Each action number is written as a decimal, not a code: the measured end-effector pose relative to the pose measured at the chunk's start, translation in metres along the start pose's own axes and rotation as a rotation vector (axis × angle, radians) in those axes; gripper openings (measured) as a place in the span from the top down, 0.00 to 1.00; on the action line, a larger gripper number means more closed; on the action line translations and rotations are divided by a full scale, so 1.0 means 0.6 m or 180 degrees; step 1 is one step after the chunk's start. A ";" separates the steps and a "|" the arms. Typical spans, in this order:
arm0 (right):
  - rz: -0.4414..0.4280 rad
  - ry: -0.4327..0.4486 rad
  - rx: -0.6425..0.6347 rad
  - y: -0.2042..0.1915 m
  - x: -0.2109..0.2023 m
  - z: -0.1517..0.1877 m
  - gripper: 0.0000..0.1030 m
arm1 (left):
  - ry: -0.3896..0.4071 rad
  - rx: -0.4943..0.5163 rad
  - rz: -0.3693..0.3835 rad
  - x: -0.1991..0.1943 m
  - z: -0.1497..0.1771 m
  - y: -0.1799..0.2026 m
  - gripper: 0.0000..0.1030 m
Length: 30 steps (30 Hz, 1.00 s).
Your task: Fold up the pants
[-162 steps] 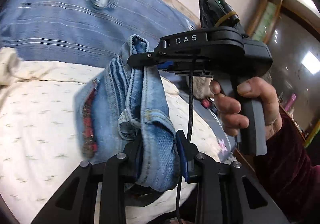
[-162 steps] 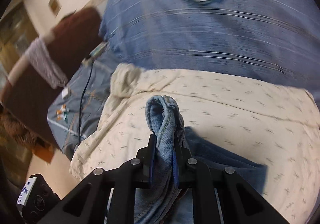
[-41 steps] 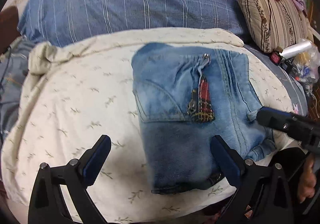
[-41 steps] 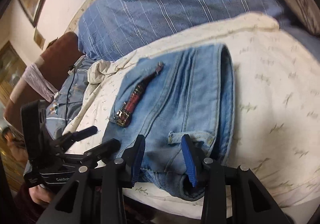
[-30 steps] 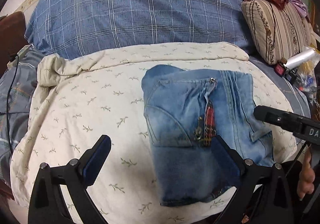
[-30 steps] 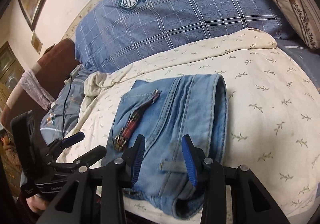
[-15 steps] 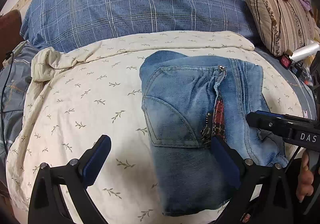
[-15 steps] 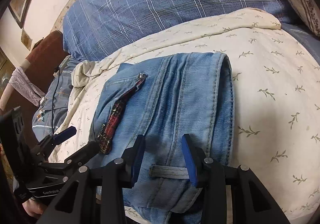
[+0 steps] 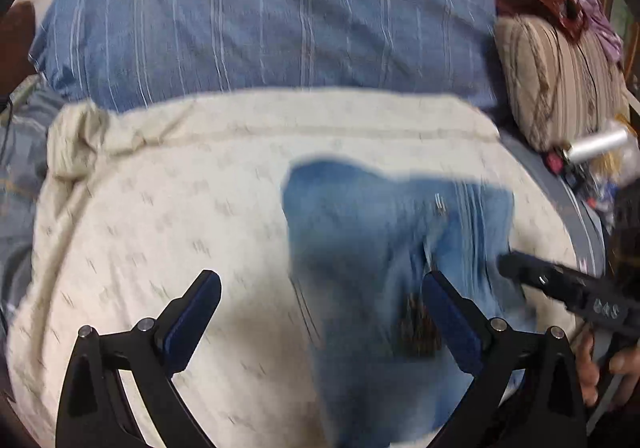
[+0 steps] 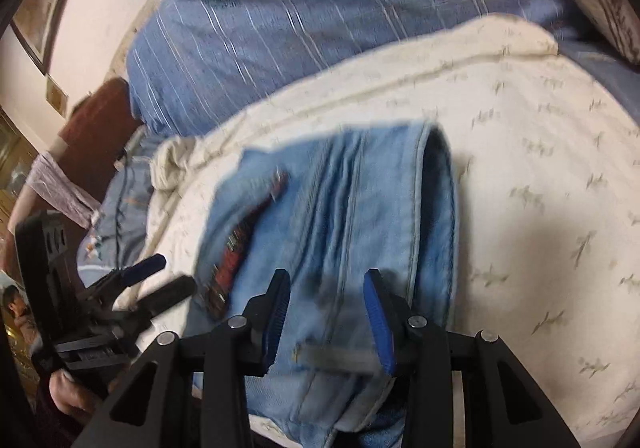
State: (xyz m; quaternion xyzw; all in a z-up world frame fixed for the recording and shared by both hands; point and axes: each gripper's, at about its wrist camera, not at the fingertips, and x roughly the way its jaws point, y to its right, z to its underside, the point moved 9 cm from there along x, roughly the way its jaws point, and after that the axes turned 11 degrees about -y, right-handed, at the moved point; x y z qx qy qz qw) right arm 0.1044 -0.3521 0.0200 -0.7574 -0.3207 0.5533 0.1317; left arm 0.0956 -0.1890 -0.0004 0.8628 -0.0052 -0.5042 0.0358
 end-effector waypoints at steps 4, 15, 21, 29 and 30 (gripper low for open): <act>-0.0139 0.0288 0.0078 -0.001 -0.021 -0.033 0.59 | 0.0036 -0.0031 -0.0224 0.020 -0.069 -0.029 0.02; -0.0232 0.0052 0.0069 0.011 0.030 -0.028 0.58 | -0.0374 0.0116 -0.0589 0.140 -0.135 -0.030 0.03; -0.0047 -0.0214 -0.0090 0.014 0.056 0.001 0.57 | -0.0588 0.0006 -0.0572 0.200 -0.110 -0.064 0.01; 0.0048 -0.0362 -0.0248 0.013 0.040 0.018 0.58 | -0.0495 -0.0345 -0.0329 0.192 -0.107 -0.084 0.02; 0.0007 -0.0298 -0.0263 0.009 0.031 0.008 0.58 | -0.0481 -0.0405 -0.0292 0.192 -0.104 -0.086 0.02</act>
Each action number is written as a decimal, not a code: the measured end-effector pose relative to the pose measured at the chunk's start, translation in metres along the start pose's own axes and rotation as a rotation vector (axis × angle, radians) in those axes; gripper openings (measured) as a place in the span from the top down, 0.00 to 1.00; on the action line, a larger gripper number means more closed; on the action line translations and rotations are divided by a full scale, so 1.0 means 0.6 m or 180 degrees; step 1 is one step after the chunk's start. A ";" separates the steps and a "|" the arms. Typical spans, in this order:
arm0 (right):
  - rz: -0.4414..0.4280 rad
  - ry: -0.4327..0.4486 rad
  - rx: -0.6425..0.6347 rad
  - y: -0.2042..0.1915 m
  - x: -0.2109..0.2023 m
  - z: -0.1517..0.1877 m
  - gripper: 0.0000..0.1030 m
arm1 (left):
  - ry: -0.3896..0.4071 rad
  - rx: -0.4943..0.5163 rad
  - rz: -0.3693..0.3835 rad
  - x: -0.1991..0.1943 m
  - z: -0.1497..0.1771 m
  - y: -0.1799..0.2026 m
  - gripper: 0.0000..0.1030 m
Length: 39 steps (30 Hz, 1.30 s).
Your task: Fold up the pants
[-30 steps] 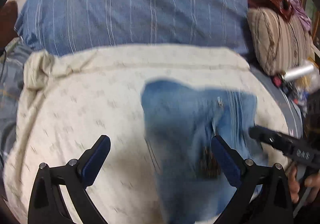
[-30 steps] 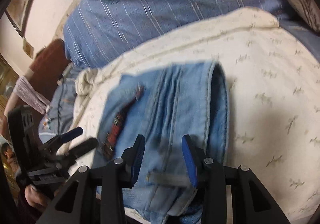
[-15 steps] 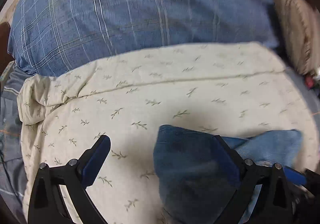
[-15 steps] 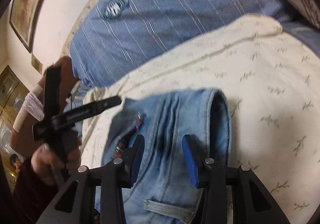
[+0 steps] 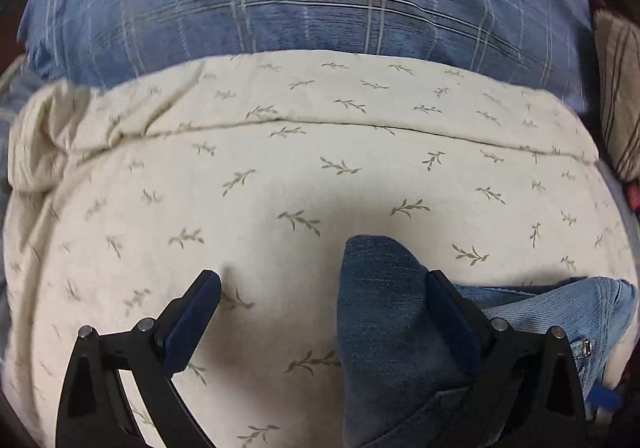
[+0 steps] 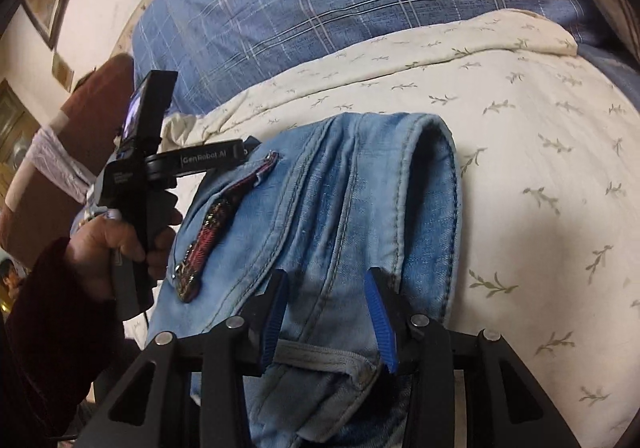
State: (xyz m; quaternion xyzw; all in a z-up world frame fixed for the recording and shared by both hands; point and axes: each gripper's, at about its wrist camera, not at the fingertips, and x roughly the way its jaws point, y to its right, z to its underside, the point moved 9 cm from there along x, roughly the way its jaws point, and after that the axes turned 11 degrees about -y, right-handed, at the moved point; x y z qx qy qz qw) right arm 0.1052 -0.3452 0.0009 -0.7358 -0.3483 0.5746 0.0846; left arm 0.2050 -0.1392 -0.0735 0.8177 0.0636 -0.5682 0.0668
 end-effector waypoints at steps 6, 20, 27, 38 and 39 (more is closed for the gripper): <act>-0.0098 0.0434 -0.0001 -0.004 -0.035 -0.098 0.58 | 0.0000 -0.0107 0.0068 0.001 0.001 0.000 0.02; -0.0500 0.0384 0.0293 0.055 -0.062 -0.089 0.47 | 0.0124 -0.0047 0.0740 -0.096 0.014 -0.015 0.03; -0.0805 0.0081 0.0615 0.100 -0.091 -0.008 0.23 | -0.0287 0.0345 0.1138 -0.114 0.116 -0.002 0.03; -0.1009 -0.0223 0.0861 0.099 -0.037 0.038 0.23 | -0.0565 0.0264 0.1867 -0.117 0.198 0.049 0.03; -0.1031 -0.0258 0.0887 0.100 -0.031 0.041 0.23 | -0.0593 0.0281 0.1901 -0.115 0.201 0.055 0.03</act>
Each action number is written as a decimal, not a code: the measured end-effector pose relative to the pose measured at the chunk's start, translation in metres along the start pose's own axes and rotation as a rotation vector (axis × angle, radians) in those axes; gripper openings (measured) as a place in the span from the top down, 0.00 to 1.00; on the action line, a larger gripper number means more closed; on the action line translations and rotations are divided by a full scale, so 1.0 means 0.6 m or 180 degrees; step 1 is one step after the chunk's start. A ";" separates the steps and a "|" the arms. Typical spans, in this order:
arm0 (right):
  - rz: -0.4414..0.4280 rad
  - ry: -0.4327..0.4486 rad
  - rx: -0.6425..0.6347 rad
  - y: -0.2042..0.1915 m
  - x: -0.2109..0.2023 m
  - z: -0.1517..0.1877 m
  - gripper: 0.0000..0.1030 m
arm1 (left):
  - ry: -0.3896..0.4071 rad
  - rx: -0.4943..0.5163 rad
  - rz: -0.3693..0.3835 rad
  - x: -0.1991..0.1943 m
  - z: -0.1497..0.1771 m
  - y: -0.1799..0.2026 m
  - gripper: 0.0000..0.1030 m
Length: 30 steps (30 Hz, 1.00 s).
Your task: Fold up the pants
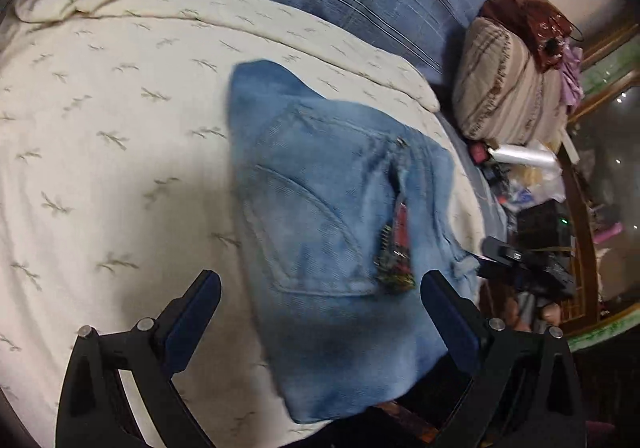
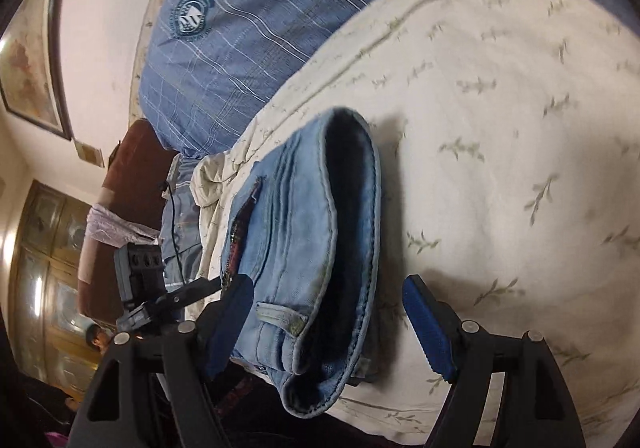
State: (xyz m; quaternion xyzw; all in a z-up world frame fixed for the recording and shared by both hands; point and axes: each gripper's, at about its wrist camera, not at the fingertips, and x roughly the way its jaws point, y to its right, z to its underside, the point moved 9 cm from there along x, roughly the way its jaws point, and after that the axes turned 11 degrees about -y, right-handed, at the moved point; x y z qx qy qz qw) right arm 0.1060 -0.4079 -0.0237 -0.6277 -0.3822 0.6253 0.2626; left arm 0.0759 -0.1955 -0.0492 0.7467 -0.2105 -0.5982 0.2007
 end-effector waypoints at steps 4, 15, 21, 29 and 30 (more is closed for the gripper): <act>-0.0097 -0.0111 0.0060 0.000 0.015 0.008 0.23 | -0.0211 -0.0075 0.0291 0.030 0.012 0.016 0.03; -0.0169 -0.0340 0.0045 -0.017 0.067 0.010 0.23 | -0.0286 -0.0323 0.0547 0.039 0.010 0.012 0.03; -0.0182 -0.0253 0.0087 -0.014 0.080 -0.002 0.22 | -0.0249 -0.0165 0.0348 0.057 0.000 0.029 0.00; -0.0176 -0.0168 -0.0153 -0.031 0.085 -0.008 0.23 | 0.0026 0.0136 0.0254 0.047 0.008 0.040 0.00; -0.0162 -0.0157 -0.0180 -0.034 0.087 -0.008 0.24 | 0.0047 0.0222 0.0224 0.045 0.009 0.046 0.00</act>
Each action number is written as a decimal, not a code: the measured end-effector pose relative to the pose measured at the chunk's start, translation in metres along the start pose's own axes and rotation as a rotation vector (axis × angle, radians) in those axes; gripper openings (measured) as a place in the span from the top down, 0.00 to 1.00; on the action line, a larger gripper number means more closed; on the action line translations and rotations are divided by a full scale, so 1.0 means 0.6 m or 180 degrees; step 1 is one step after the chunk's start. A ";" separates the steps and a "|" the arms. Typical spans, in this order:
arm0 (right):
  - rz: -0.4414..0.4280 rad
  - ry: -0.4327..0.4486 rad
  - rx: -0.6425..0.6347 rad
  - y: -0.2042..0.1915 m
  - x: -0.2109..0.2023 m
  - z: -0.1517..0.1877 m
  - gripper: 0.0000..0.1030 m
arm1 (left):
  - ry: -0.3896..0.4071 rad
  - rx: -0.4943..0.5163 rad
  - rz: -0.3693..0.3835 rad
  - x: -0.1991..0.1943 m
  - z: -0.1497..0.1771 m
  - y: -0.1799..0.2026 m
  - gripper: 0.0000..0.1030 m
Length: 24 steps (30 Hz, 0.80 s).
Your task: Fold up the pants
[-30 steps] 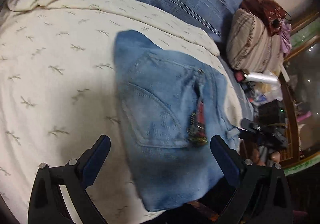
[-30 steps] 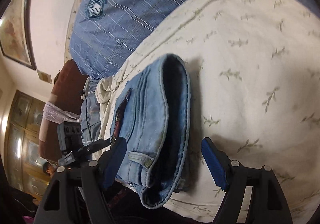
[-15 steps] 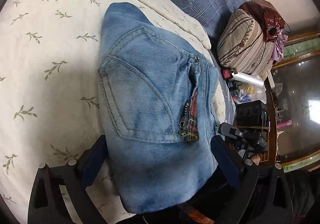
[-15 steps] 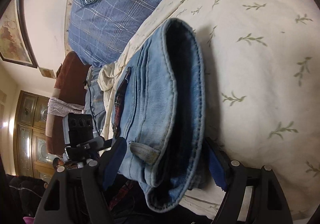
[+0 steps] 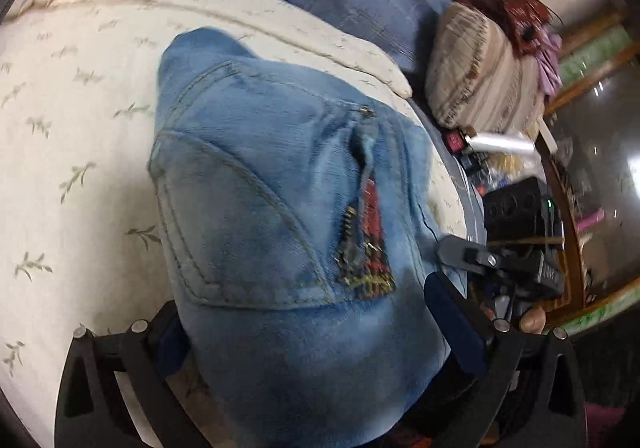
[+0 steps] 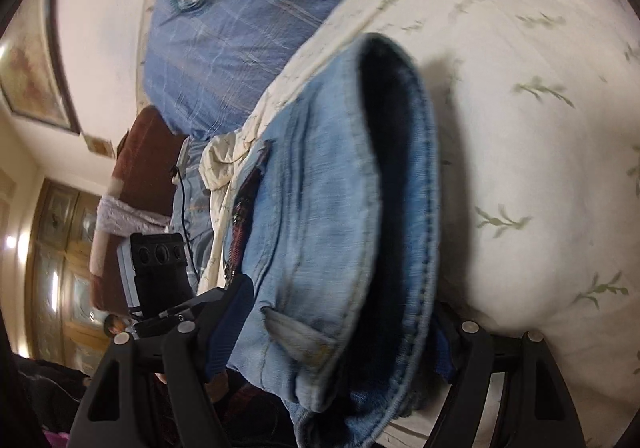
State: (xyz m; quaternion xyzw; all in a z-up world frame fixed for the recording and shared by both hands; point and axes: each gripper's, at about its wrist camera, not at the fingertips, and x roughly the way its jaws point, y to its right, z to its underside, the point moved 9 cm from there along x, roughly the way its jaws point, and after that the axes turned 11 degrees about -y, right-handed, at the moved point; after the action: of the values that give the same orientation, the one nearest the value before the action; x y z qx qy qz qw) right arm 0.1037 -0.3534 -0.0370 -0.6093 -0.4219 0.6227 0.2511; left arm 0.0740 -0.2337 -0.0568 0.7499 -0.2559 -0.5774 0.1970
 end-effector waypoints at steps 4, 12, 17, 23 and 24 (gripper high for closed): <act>0.0017 0.0009 -0.0003 -0.001 0.004 -0.002 0.24 | 0.0071 0.0295 -0.0086 -0.011 0.007 0.018 0.00; -0.0090 0.0032 0.0091 0.003 0.001 -0.001 0.23 | 0.0146 0.0096 0.0094 -0.021 0.011 -0.020 0.22; 0.0069 0.0072 -0.0084 -0.007 0.005 0.004 0.23 | 0.0197 0.0250 0.0003 -0.021 0.013 -0.013 0.25; 0.0440 0.0201 -0.0279 -0.011 0.004 0.008 0.46 | 0.0224 0.0286 -0.0008 -0.023 0.013 -0.012 0.29; 0.0492 0.0224 -0.0315 -0.013 0.004 0.009 0.48 | 0.0227 0.0302 -0.0024 -0.025 0.013 -0.011 0.29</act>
State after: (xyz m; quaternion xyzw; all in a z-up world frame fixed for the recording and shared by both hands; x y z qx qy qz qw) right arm 0.0967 -0.3484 -0.0321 -0.6731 -0.3949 0.5969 0.1866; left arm 0.0648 -0.2193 -0.0514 0.7794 -0.2730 -0.5383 0.1680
